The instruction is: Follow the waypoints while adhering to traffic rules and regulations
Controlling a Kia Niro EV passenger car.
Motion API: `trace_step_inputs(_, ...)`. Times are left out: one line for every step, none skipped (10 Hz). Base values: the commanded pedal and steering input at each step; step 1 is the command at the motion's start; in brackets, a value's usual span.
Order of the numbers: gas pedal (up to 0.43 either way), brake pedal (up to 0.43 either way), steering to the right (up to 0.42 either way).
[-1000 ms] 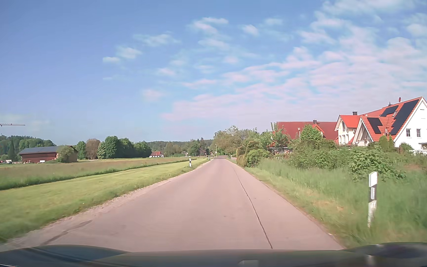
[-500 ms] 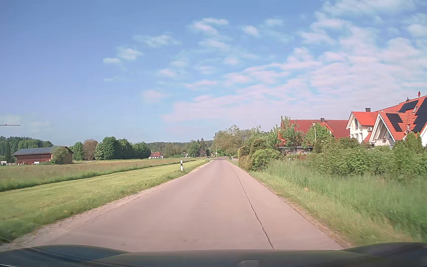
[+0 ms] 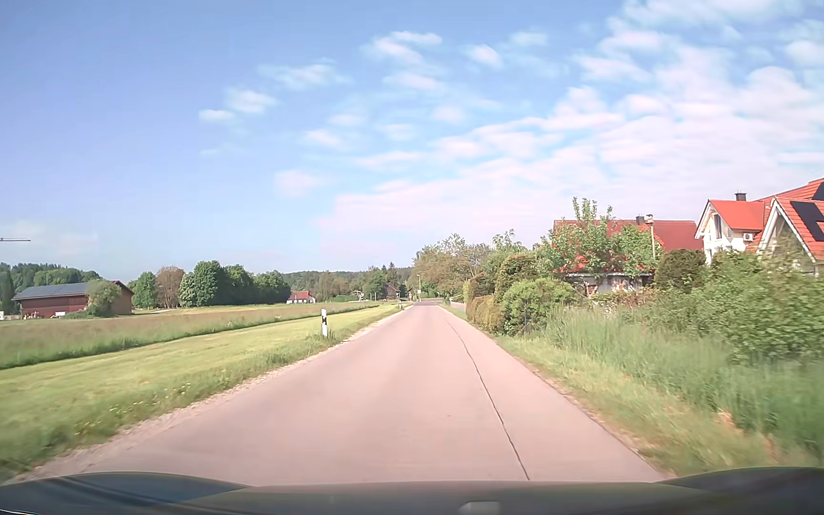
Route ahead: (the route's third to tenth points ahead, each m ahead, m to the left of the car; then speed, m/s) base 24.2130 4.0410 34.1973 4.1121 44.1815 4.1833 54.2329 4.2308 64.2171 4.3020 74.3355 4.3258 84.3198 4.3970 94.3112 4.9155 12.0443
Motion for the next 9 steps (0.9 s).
trace_step_inputs(0.098,0.000,-0.011)
trace_step_inputs(0.098,0.000,-0.011)
trace_step_inputs(0.098,0.000,-0.010)
trace_step_inputs(0.098,0.000,-0.009)
trace_step_inputs(0.098,0.000,-0.007)
trace_step_inputs(0.098,0.000,-0.007)
trace_step_inputs(0.110,0.000,-0.006)
trace_step_inputs(0.110,0.000,-0.006)
trace_step_inputs(0.110,0.000,-0.005)
